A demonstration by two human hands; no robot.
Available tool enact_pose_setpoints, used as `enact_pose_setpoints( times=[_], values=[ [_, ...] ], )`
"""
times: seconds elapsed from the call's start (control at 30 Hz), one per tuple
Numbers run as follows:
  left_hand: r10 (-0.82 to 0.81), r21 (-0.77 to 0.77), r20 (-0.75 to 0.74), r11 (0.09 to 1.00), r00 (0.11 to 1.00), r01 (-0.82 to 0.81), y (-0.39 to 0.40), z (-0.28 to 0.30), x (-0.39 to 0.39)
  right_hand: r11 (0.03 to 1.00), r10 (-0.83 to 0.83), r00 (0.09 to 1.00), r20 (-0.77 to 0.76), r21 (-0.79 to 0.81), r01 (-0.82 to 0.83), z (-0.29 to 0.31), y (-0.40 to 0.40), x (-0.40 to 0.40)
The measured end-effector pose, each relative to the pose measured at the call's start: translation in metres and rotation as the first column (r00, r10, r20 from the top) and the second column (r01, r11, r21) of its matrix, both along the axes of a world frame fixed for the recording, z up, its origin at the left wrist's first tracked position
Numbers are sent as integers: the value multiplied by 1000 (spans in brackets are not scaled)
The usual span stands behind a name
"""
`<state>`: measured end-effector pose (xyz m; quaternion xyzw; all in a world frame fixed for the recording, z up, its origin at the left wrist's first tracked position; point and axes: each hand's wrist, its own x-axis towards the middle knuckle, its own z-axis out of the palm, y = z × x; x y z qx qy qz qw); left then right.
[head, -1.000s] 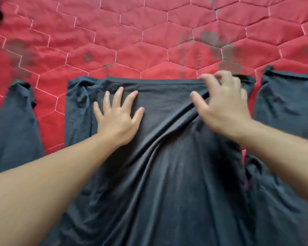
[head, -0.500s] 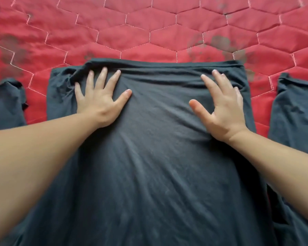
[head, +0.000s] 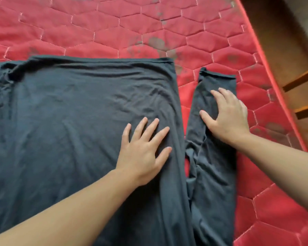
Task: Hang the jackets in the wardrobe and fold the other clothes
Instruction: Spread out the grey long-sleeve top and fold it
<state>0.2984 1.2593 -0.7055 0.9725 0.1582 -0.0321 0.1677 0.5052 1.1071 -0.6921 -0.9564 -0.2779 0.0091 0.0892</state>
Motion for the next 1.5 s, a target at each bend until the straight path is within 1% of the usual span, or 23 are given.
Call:
enact_pose_setpoints(
  times=[0.1, 0.2, 0.3, 0.37, 0.43, 0.53, 0.67, 0.8, 0.83, 0.87, 0.9, 0.93, 0.97, 1.03, 1.07, 1.1, 1.17, 1.2, 1.27, 1.3, 1.37, 1.43, 1.5],
  values=[
    [-51, 132, -127, 989, 991, 68, 4, -11, -2, 979, -197, 977, -85, -78, 191, -7, -32, -8],
    [-30, 102, -176, 994, 984, 49, -1, -2, 3, 950, -309, 949, -67, 29, 311, -6, -46, -31],
    [-35, 92, -31, 995, 999, 38, -27, 18, 2, 893, -315, 921, -229, 255, 369, 2, -51, -53],
    [-101, 29, 125, 995, 987, 98, -55, 28, -3, 866, -306, 880, -363, 278, 416, 9, -53, -66],
    [-155, -21, 91, 987, 984, 157, -80, 31, -10, 852, -309, 818, -486, 241, 465, 13, -53, -76],
    [-117, -25, -33, 993, 993, 117, -97, 26, -17, 816, -306, 723, -620, 220, 535, 14, -61, -85],
    [26, -112, -81, 993, 996, -35, -98, 27, -16, 641, -370, 618, -694, 291, 710, 25, -92, -81],
    [181, -231, -90, 953, 979, -197, -107, 44, 5, 539, -253, 345, -904, 165, 826, 49, -124, -76],
    [191, -372, -86, 904, 978, -210, -112, 51, 12, 529, -186, 312, -932, 172, 831, 56, -124, -76],
    [209, -579, -109, 781, 972, -233, -117, 57, 17, 515, -115, 307, -945, 208, 831, 64, -120, -76],
    [224, -788, -169, 554, 960, -268, -122, 65, 21, 497, -36, 322, -946, 262, 827, 73, -111, -76],
    [229, -913, -248, 269, 941, -306, -124, 74, 25, 478, 46, 348, -936, 327, 815, 83, -97, -78],
    [221, -940, -331, 7, 917, -341, -121, 81, 29, 484, 123, 388, -914, 396, 781, 94, -80, -82],
    [229, -888, -395, -342, 890, -306, -99, 91, 35, 611, 255, 445, -859, 499, 614, 115, -42, -95],
    [259, -865, -382, -439, 887, -245, -84, 92, 36, 699, 327, 413, -850, 512, 499, 122, -23, -102],
    [296, -860, -350, -477, 889, -180, -67, 91, 36, 763, 391, 340, -855, 508, 399, 127, -7, -109],
    [323, -892, -315, -421, 892, -162, -35, 86, 29, 804, 414, 241, -878, 477, 356, 125, 12, -119],
    [309, -908, -323, -367, 894, -201, -23, 81, 24, 787, 373, 267, -889, 455, 416, 116, 15, -121],
    [285, -903, -398, -291, 872, -317, -6, 72, 10, 769, 172, 479, -861, 421, 481, 90, 8, -127],
    [289, -886, -443, -287, 849, -365, -2, 67, 3, 838, 57, 603, -796, 366, 404, 75, -1, -133],
    [324, -884, -462, -243, 826, -399, 1, 56, -7, 981, -13, 752, -659, 137, 137, 48, -19, -153],
    [415, -907, -407, -79, 814, -414, 1, 43, -12, 998, 43, 812, -582, -9, -59, 32, -26, -165],
    [509, -848, -331, 207, 794, -487, 1, 37, -16, 998, 22, 832, -554, -37, -51, 28, -20, -161]
  ],
)
